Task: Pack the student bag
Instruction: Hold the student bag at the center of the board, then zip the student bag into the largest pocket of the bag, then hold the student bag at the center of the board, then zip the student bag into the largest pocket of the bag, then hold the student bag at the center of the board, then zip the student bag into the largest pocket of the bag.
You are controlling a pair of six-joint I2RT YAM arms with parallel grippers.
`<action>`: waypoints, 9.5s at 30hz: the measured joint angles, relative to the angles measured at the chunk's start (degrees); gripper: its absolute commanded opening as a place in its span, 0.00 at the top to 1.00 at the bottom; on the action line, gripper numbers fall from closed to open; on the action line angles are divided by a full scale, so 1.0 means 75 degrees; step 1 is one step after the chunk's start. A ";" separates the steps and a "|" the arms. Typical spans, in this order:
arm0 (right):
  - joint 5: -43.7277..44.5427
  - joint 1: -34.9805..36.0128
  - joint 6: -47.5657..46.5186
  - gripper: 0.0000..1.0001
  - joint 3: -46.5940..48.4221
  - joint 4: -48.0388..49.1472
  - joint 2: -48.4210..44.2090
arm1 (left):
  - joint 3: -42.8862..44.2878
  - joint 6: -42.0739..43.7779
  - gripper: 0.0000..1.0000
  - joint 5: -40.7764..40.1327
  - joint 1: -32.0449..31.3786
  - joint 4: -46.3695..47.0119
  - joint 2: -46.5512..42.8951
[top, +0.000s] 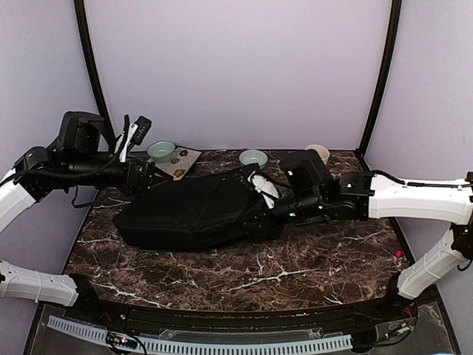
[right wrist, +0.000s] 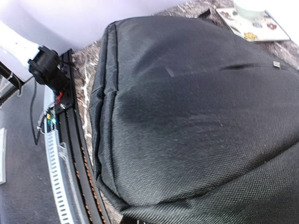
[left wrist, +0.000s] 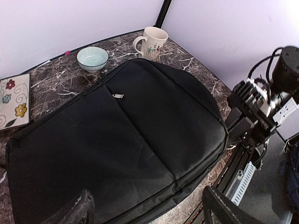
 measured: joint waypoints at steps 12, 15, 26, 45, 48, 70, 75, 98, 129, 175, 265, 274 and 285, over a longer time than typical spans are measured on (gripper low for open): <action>-0.0586 -0.0006 0.0044 1.00 0.2276 -0.1247 0.0507 | 0.0163 0.0557 0.29 -0.0694 -0.1746 -0.0385 0.0210; -0.0734 -0.0006 0.0160 1.00 0.2509 -0.1274 0.0717 | 0.0160 0.0737 0.33 -0.0898 -0.1851 -0.0557 0.0137; -0.0761 0.0009 0.0522 1.00 0.2763 -0.1568 0.0839 | 0.0015 0.1090 0.25 -0.1032 -0.1920 -0.0711 0.0236; -0.0708 0.0399 0.0635 1.00 0.5508 -0.2734 0.1472 | 0.0417 0.1690 0.59 -0.2894 -0.2853 -0.0455 0.0434; -0.0708 0.0443 0.0644 1.00 0.5861 -0.2812 0.1527 | 0.0522 0.1827 0.90 -0.3022 -0.2885 -0.0300 0.0428; -0.0187 0.0032 0.0402 1.00 0.4607 -0.3013 -0.0067 | 0.0029 0.2381 1.00 -0.2906 -0.3025 -0.0166 -0.0245; -0.0277 -0.0195 0.0367 1.00 0.3850 -0.2798 -0.0691 | -0.0035 0.2465 1.00 -0.2841 -0.3054 -0.0172 -0.0277; -0.1145 -0.1766 0.1014 1.00 0.0898 -0.0154 -0.1072 | -0.0513 0.2451 0.96 -0.3075 -0.2996 -0.1134 -0.1655; -0.1737 0.0067 0.0828 1.00 0.6065 -0.0597 0.2192 | 0.6368 0.1760 0.20 -0.1614 -0.2929 -0.3815 0.2218; -0.1550 -0.1897 0.0935 1.00 0.1241 0.0629 -0.1017 | 0.3943 0.2634 1.00 -0.3471 -0.2952 -0.2993 0.1282; 0.0044 -0.0096 0.1830 1.00 0.1498 0.0102 -0.2119 | 0.5735 0.4803 0.52 -0.1431 -0.3634 -0.3022 0.3931; 0.0119 -0.0096 0.1833 1.00 0.1504 0.0047 -0.2116 | 0.5703 0.5359 1.00 -0.1818 -0.3634 -0.2760 0.4092; 0.0350 -0.0096 0.2031 1.00 0.0909 0.0233 -0.2649 | 0.5747 0.5284 1.00 -0.2168 -0.3657 -0.2655 0.4132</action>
